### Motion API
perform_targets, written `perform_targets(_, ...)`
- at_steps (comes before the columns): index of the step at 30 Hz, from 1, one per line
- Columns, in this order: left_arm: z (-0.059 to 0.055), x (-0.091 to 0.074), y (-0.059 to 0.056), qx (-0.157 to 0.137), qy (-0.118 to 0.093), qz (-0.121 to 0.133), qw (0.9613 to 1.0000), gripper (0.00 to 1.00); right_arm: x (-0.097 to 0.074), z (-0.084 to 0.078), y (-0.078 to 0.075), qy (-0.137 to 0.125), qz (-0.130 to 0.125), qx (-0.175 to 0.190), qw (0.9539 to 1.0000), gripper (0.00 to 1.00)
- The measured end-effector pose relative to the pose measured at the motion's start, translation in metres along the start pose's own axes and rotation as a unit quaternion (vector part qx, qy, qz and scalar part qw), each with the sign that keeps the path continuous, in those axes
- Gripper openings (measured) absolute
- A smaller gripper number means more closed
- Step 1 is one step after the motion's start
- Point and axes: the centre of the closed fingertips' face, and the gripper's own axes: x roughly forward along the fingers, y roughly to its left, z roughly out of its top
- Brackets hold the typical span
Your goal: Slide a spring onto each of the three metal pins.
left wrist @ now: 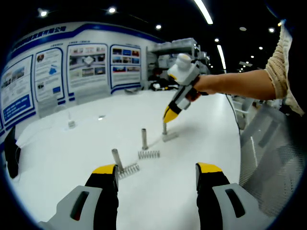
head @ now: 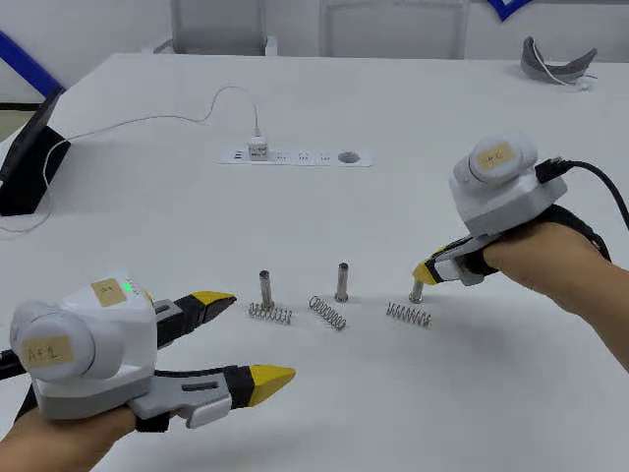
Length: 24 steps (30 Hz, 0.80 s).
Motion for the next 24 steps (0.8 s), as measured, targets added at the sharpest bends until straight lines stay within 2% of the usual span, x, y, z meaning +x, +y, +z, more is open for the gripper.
perform_targets(4,0.002,-0.002,0.0,0.001,-0.002,0.002,1.0,0.67,0.0,0.0,0.001,-0.005,-0.001,-0.006,1.0,0.09)
perform_targets(12,-0.002,-0.002,-0.003,0.0,0.0,0.001,1.0,0.67,-0.002,-0.001,0.001,-0.011,0.001,-0.017,0.9998,0.1)
perform_targets(17,-0.001,-0.002,-0.004,-0.001,-0.002,-0.001,1.0,0.67,-0.003,-0.001,0.002,-0.013,0.002,-0.025,0.9996,0.11)
perform_targets(24,0.0,-0.002,-0.004,0.0,-0.005,-0.002,1.0,0.67,-0.014,-0.001,0.004,-0.024,0.004,-0.03,0.9992,0.15)
